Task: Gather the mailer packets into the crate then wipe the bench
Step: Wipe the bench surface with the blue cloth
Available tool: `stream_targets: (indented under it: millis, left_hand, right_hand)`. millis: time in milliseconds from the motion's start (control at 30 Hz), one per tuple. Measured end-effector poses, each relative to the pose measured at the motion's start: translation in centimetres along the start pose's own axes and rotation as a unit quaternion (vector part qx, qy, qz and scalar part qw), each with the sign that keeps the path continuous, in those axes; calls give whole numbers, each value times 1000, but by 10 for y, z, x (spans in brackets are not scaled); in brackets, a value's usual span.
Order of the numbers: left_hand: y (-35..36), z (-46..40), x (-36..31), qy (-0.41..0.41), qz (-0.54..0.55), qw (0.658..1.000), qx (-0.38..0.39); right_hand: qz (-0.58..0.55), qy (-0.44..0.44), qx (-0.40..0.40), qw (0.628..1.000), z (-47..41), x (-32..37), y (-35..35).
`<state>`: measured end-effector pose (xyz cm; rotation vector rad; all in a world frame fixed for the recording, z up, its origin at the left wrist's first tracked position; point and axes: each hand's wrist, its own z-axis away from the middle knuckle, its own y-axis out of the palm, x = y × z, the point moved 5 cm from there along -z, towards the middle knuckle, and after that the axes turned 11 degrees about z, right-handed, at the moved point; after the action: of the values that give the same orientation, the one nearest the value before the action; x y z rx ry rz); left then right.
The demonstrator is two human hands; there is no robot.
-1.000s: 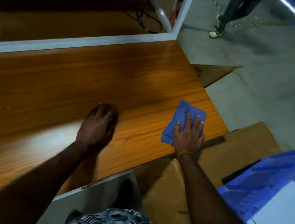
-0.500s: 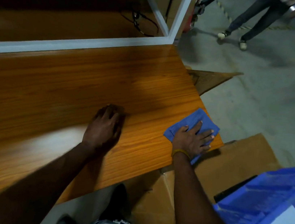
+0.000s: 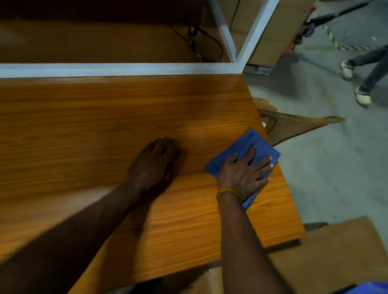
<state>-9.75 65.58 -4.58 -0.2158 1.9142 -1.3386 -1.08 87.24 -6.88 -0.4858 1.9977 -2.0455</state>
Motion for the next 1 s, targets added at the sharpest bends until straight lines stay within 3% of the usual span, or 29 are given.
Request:
stream_targets:
  millis: [600,767,867,1000]
  left_hand:
    - [20,-105,21,5,31,999,-38]
    - [19,-102,22,12,61,997,-45]
    - [20,-100,25,12,88,995,-40]
    - [15,-89,28,1,103,994,-21]
  right_hand:
    - [-30,-122,-55,991,-111,94,14]
    - [18,-222,-9,975,-140,131,13]
    - [37,-328,-9,944,-144,154,13]
    - [83,-508,31,857,-136,174,14]
